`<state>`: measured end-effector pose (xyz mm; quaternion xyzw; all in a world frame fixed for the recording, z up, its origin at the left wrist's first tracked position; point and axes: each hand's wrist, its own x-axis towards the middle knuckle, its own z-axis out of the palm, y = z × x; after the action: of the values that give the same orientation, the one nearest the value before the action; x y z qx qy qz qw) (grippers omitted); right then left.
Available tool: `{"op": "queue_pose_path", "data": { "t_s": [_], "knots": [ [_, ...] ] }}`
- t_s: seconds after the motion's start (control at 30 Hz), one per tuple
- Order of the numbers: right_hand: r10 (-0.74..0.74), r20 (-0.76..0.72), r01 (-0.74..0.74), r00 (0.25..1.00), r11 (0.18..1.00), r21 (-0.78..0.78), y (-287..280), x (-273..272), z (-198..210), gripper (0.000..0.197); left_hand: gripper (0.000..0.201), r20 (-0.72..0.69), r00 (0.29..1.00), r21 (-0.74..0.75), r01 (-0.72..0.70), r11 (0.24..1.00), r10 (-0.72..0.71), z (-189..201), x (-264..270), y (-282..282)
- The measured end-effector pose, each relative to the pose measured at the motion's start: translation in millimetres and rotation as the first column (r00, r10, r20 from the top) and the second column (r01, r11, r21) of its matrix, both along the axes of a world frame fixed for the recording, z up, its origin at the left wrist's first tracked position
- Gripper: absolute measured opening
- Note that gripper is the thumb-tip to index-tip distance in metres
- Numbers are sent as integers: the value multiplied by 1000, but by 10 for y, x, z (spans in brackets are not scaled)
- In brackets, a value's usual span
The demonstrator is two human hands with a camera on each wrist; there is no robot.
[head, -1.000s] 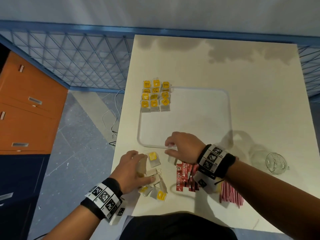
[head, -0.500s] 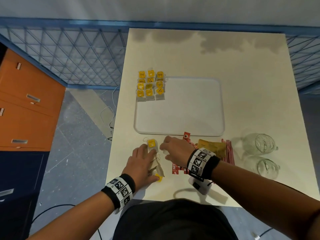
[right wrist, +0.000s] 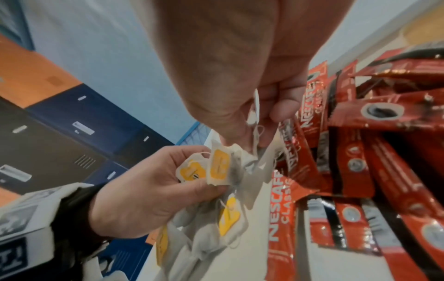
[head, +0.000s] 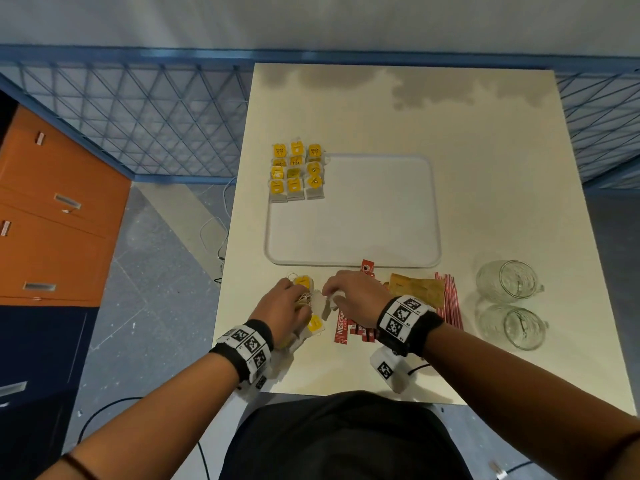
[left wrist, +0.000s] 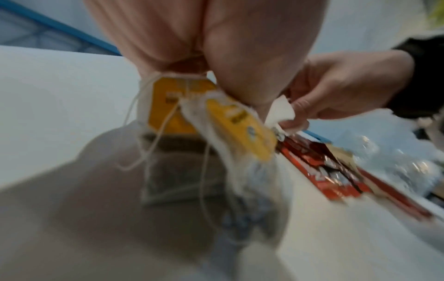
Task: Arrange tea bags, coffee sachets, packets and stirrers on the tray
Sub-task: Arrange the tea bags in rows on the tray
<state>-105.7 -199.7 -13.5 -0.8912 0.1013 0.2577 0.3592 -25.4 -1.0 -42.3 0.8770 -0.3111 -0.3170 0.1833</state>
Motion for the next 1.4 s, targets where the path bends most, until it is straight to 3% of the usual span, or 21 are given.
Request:
{"op": "queue_pose_path", "data": {
  "t_s": [0.23, 0.43, 0.5, 0.63, 0.77, 0.87, 1.0, 1.13, 1.4],
  "knots": [
    [-202, 40, 193, 979, 966, 170, -78, -40, 101, 29, 10, -227, 944, -79, -261, 962, 238, 175, 208, -61],
    [-395, -9, 388, 919, 897, 212, -168, 4, 184, 22, 9, -400, 869, -233, -403, 885, 291, 256, 349, -96],
    [-406, -34, 401, 913, 882, 246, -186, 17, 231, 24, 12, -484, 820, -237, -458, 857, 304, 261, 373, -104],
    [-356, -20, 349, 934, 902, 252, -201, 67, 288, 33, 40, -605, 726, -208, -540, 816, 326, 247, 389, -120],
    [-387, 9, 370, 922, 889, 269, -213, 121, 318, 24, 17, -630, 722, -231, -524, 820, 284, 337, 377, -177],
    [-405, 56, 368, 913, 873, 319, -228, 139, 364, 15, 21, -657, 704, -230, -527, 818, 269, 339, 385, -195],
    [-449, 77, 387, 890, 835, 391, -250, 187, 450, 13, 33, -836, 486, -180, -684, 707, 257, 387, 378, -252],
    [-489, 113, 392, 865, 798, 458, -262, 253, 522, 15, 38, -927, 326, -140, -760, 634, 187, 491, 402, -331],
    [-596, 106, 432, 796, 683, 589, -227, 362, 641, 18, 47, -973, 201, -98, -807, 583, 115, 626, 437, -462]
  ]
}}
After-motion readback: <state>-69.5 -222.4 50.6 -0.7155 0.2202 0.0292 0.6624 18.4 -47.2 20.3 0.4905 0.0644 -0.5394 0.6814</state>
